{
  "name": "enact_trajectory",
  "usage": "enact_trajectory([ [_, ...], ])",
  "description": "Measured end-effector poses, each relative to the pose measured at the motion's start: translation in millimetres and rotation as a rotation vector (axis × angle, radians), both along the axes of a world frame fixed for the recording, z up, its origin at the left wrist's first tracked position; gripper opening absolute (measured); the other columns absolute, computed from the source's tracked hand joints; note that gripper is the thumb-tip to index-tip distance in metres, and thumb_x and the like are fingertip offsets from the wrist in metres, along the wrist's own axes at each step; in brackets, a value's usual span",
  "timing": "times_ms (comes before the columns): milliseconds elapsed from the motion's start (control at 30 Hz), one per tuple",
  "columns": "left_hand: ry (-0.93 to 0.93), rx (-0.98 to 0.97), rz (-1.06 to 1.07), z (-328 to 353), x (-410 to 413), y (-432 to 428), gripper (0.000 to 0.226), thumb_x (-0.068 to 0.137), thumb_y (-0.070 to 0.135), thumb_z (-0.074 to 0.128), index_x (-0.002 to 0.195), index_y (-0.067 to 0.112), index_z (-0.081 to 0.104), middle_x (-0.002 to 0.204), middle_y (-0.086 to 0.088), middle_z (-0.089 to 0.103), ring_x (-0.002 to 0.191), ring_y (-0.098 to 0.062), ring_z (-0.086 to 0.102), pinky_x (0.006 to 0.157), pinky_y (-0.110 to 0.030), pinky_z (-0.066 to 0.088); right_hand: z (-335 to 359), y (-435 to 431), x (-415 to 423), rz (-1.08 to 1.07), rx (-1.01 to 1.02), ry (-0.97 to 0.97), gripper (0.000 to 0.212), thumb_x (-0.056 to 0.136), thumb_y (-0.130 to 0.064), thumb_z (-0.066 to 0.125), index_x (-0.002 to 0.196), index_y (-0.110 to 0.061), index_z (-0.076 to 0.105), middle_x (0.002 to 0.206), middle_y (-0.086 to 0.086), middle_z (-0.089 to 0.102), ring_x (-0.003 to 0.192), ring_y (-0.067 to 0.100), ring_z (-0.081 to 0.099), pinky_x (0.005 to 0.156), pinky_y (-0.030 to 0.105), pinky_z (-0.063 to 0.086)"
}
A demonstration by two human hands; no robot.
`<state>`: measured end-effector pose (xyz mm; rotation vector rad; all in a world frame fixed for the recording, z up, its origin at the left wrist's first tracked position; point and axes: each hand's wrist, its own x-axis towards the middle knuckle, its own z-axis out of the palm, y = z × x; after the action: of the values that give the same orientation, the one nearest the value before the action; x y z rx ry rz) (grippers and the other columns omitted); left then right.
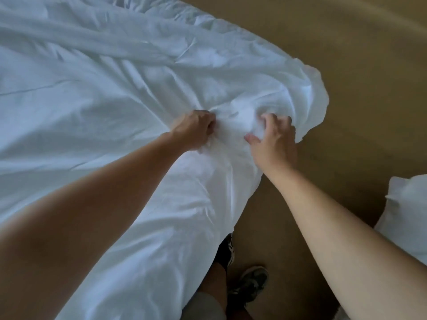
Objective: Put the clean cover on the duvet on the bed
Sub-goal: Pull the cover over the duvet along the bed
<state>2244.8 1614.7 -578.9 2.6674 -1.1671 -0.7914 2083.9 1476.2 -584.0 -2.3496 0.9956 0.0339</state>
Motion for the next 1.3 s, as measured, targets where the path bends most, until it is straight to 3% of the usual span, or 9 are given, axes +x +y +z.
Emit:
enact_trajectory([
  [100, 0.001, -0.073, -0.049, 0.5, 8.9, -16.3, 0.013, 0.088, 0.004, 0.053, 0.082, 0.016, 0.055, 0.089, -0.002, 0.061, 0.081, -0.035, 0.061, 0.066, -0.04, 0.051, -5.7, -19.1, 25.2, 0.054, 0.064, 0.076, 0.011, 0.099, -0.022, 0.06, 0.096, -0.014, 0.053, 0.103, 0.006, 0.056, 0.094, 0.028, 0.057, 0.068, 0.031, 0.039],
  [200, -0.002, -0.096, -0.097, 4.8, 25.2, -38.8, 0.02, 0.089, 0.003, 0.054, 0.081, 0.02, 0.052, 0.084, 0.003, 0.058, 0.08, -0.032, 0.059, 0.062, -0.037, 0.047, -8.9, -45.8, 29.0, 0.094, 0.094, 0.009, 0.023, 0.097, -0.024, 0.063, 0.081, -0.015, 0.048, 0.088, 0.001, 0.056, 0.077, 0.021, 0.053, 0.054, 0.027, 0.032],
  [567, 0.082, -0.256, -0.216, 15.1, 37.3, -142.2, 0.004, 0.101, 0.007, 0.049, 0.1, 0.005, 0.052, 0.1, -0.008, 0.05, 0.075, -0.031, 0.056, 0.071, -0.055, 0.05, -0.8, -157.8, 29.8, -0.256, 0.054, 0.009, 0.018, 0.1, -0.017, 0.053, 0.084, -0.014, 0.045, 0.079, -0.002, 0.048, 0.078, 0.026, 0.047, 0.052, 0.026, 0.024],
  [667, -0.023, -0.242, -0.301, 6.1, 45.0, -162.8, 0.035, 0.096, 0.024, 0.067, 0.124, 0.006, 0.055, 0.124, -0.013, 0.051, 0.097, -0.031, 0.056, 0.082, -0.053, 0.051, -6.2, -184.3, 33.0, -0.166, 0.145, 0.057, 0.022, 0.098, -0.033, 0.058, 0.103, -0.013, 0.052, 0.108, 0.004, 0.053, 0.101, 0.029, 0.051, 0.07, 0.03, 0.035],
  [767, -0.065, 0.015, -0.059, -3.3, 81.8, -175.7, 0.089, 0.085, 0.041, 0.079, 0.156, 0.016, 0.031, 0.15, -0.017, 0.034, 0.12, -0.041, 0.053, 0.099, -0.051, 0.048, -12.8, -196.2, 54.5, -0.043, 0.221, 0.071, 0.069, 0.089, -0.052, 0.069, 0.141, -0.015, 0.042, 0.144, 0.008, 0.043, 0.134, 0.03, 0.039, 0.106, 0.039, 0.035],
  [833, -0.045, 0.158, 0.039, -6.7, 95.1, -184.1, 0.071, 0.087, 0.042, 0.076, 0.145, 0.014, 0.045, 0.136, -0.017, 0.045, 0.114, -0.042, 0.057, 0.096, -0.048, 0.048, -18.5, -199.5, 77.8, 0.085, 0.319, 0.117, 0.08, 0.086, -0.061, 0.068, 0.146, -0.018, 0.038, 0.147, 0.005, 0.046, 0.135, 0.029, 0.042, 0.109, 0.047, 0.036],
  [933, 0.005, 0.23, 0.0, -5.8, 91.2, -203.5, 0.021, 0.091, 0.016, 0.066, 0.11, 0.007, 0.064, 0.111, -0.015, 0.062, 0.105, -0.038, 0.062, 0.087, -0.043, 0.049, -27.5, -204.0, 106.3, 0.264, 0.525, 0.144, 0.045, 0.09, -0.054, 0.066, 0.119, -0.021, 0.058, 0.115, 0.0, 0.066, 0.107, 0.025, 0.062, 0.083, 0.035, 0.048],
  [1100, -0.098, -0.197, 0.178, 8.0, 107.5, -282.4, 0.016, 0.086, 0.019, 0.054, 0.071, 0.015, 0.05, 0.076, -0.003, 0.047, 0.067, -0.03, 0.048, 0.062, -0.032, 0.025, -32.7, -264.7, 126.7, 0.097, 0.819, 0.061, 0.033, 0.095, -0.057, 0.058, 0.084, -0.026, 0.062, 0.058, -0.016, 0.061, 0.051, 0.0, 0.056, 0.048, 0.017, 0.039],
  [1300, 0.119, -0.084, 0.418, -34.8, 89.7, -306.9, 0.034, 0.075, -0.003, 0.06, 0.108, 0.007, 0.064, 0.109, -0.011, 0.053, 0.099, -0.035, 0.058, 0.071, -0.028, 0.032, -49.9, -314.3, 153.5, 0.302, 0.989, 0.486, 0.039, 0.093, -0.048, 0.065, 0.121, -0.02, 0.068, 0.105, 0.003, 0.076, 0.099, 0.026, 0.071, 0.095, 0.051, 0.056],
])
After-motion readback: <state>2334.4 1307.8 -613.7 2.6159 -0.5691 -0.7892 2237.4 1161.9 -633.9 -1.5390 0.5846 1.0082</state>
